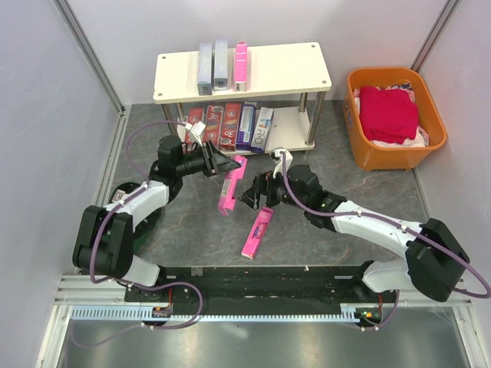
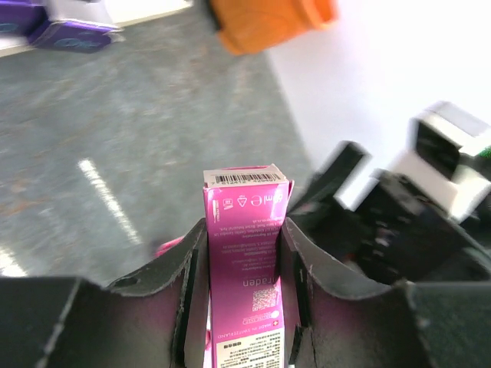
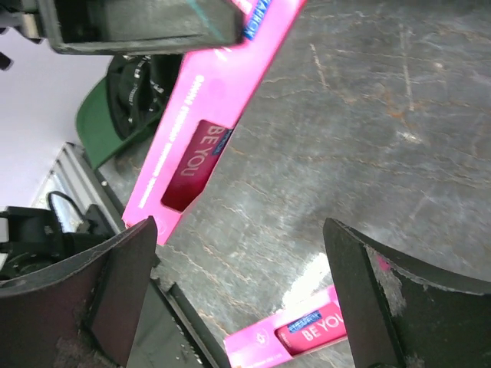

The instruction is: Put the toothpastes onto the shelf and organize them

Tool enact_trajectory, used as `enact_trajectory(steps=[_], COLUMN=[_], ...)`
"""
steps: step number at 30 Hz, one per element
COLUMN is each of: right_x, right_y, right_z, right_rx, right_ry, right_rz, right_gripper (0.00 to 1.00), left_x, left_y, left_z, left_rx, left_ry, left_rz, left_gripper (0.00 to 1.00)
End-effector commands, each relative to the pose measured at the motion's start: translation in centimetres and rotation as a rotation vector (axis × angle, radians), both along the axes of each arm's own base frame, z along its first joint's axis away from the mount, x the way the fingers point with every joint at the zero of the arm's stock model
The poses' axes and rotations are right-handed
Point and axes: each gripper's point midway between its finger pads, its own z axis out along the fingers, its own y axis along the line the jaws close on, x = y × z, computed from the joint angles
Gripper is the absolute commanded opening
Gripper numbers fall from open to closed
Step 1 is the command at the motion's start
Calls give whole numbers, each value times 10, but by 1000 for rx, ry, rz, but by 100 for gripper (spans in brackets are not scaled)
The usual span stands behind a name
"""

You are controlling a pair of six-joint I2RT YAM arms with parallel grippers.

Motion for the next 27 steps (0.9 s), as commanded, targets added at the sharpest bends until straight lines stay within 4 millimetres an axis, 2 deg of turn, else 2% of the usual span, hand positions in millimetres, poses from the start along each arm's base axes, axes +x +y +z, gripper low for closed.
enact_trajectory(steps=[1, 5, 6, 7, 9, 10, 15, 19, 27], right_x=[4, 3, 3, 2, -1, -3, -13, -18, -22], right_y=[24, 33, 36, 38, 42, 42, 41, 36, 25], right_z=[38, 42, 47, 49, 59, 61, 82, 85, 83], right_rx=[128, 177, 201, 212, 254, 263, 320, 313, 291], right_ry=[-74, -67, -79, -81, -88, -93, -131, -152, -168], right_rz=[53, 83, 91, 101, 124, 130, 171, 181, 165], right_gripper=[96, 95, 94, 94, 94, 93, 91, 87, 87], left_x=[-22, -35, -36, -41, -46, -49, -53, -51, -51], left_y=[-8, -10, -11, -11, -10, -10, -6, -3, -2], left_z=[56, 70, 69, 78, 84, 87, 95, 95, 97], left_rx=[-181, -283, -300, -321, -364, -381, -452, -453, -453], left_ry=[-111, -104, -99, -159, -140, -185, -174, -176, -181], left_rz=[-140, -205, -219, -247, -270, -290, -318, -310, -309], left_gripper=[36, 35, 35, 35, 35, 35, 33, 31, 31])
